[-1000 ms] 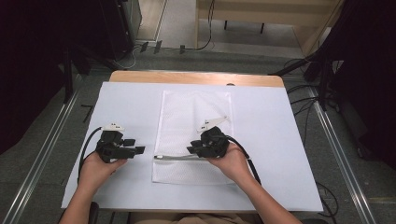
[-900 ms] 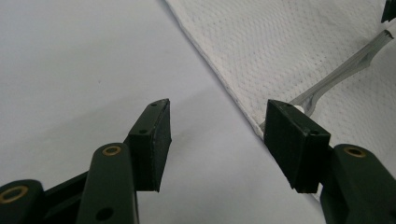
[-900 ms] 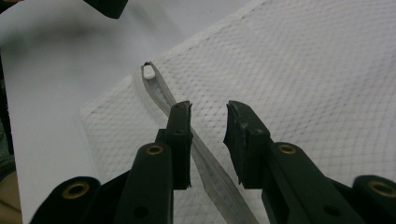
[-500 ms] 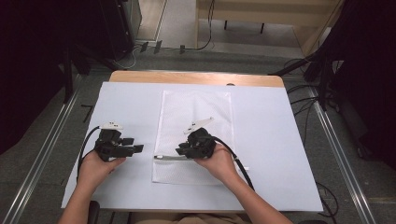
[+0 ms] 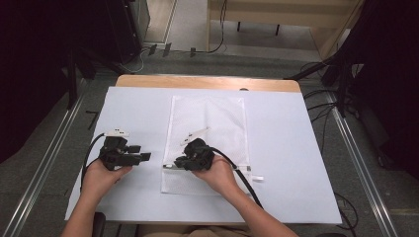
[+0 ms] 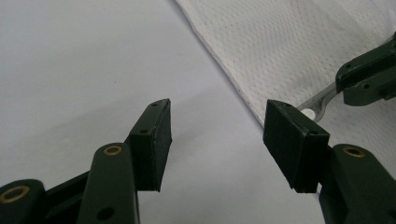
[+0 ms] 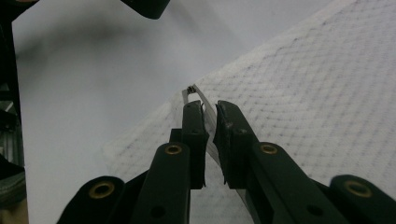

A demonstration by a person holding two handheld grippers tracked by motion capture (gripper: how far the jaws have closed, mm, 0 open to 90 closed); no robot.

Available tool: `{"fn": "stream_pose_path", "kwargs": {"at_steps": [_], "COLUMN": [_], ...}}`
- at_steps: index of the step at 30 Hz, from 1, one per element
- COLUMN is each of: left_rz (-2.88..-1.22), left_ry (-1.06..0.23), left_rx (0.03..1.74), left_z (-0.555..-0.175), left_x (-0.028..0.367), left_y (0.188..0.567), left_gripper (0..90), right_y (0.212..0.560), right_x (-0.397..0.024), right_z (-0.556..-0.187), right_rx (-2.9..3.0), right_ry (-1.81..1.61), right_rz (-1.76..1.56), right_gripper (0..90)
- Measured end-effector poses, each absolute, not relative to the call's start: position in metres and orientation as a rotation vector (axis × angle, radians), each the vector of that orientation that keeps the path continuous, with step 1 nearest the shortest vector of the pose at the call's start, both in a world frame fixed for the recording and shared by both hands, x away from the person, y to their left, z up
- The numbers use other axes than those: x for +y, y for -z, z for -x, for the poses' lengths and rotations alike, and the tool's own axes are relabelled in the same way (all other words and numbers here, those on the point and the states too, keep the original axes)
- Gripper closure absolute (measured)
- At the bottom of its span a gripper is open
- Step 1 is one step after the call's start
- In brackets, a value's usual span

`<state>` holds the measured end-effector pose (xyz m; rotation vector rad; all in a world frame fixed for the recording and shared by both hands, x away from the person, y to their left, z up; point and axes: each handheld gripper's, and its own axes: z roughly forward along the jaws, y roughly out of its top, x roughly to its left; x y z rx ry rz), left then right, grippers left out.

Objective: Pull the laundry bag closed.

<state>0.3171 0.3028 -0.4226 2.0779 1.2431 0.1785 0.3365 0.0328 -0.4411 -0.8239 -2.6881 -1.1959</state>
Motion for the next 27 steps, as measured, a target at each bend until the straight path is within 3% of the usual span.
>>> {"fn": "stream_pose_path", "kwargs": {"at_steps": [27], "left_rz": [-2.083], "left_ry": [-0.185], "left_rx": [1.242], "left_z": [-0.317], "left_x": [0.304], "left_y": [0.422], "left_gripper": [42.4], "right_y": [0.452], "right_x": [0.061], "right_z": [-0.340], "right_rx": [-2.621], "right_ry": [1.138], "right_rz": [0.821], "right_gripper": [84.4]}}
